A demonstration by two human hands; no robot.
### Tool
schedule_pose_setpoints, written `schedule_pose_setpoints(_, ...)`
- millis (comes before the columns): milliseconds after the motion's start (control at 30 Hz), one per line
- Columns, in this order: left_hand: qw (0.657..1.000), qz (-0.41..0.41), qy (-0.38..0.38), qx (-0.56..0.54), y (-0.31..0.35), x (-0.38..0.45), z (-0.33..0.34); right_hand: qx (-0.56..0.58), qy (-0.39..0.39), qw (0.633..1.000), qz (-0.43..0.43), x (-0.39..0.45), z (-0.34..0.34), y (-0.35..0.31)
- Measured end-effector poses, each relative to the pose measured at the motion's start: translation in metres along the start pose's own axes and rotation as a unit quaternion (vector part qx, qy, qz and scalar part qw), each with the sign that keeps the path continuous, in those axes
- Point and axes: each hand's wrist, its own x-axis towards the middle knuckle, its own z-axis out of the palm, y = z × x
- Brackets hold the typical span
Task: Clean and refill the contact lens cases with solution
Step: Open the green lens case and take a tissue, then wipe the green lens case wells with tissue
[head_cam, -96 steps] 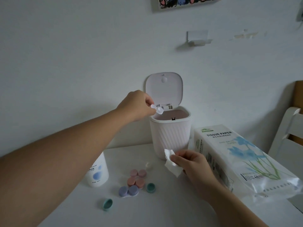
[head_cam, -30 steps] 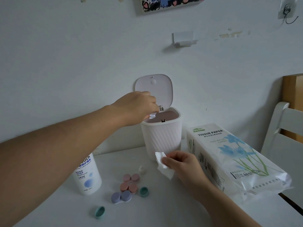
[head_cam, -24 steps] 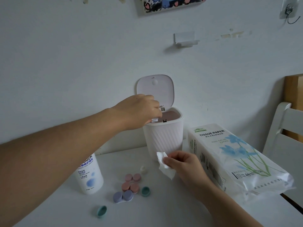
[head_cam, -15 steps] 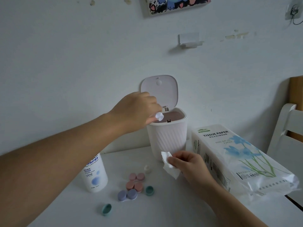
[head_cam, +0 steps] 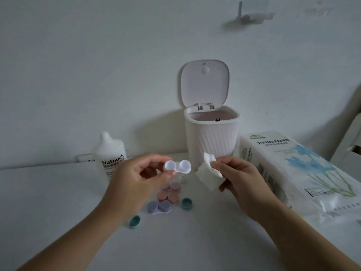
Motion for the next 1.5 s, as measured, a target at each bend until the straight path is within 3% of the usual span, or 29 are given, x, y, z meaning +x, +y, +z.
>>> schedule_pose_setpoints(167, 0.990, -0.063, -0.057, -0.112, -0.010, -0.025, -0.002, -0.023, -0.053, 0.998, -0.023, -0.013, 0.020, -0.002)
schedule_pose_setpoints(333, 0.996, -0.050, -0.041, -0.060, -0.020, -0.029, 0.005, -0.079, -0.109, 0.991, -0.017, -0.022, 0.032, -0.002)
schedule_pose_setpoints(567, 0.998, -0.016, -0.038, -0.046, -0.025, -0.032, 0.008, -0.133, -0.078, 0.987, -0.044, -0.025, 0.036, -0.001)
schedule_pose_setpoints(933, 1.000, 0.012, -0.021, -0.009, -0.029, -0.030, 0.010, -0.174, -0.168, 0.969, 0.059, -0.028, 0.038, -0.004)
schedule_pose_setpoints(1333, 0.996, 0.035, -0.086, 0.019, -0.027, -0.035, 0.009, -0.195, -0.210, 0.956, 0.060, -0.027, 0.031, -0.005)
schedule_pose_setpoints(1500, 0.990, 0.073, -0.111, 0.053, -0.028, -0.030, 0.005, -0.227, -0.263, 0.935, 0.063, -0.029, 0.030, -0.004)
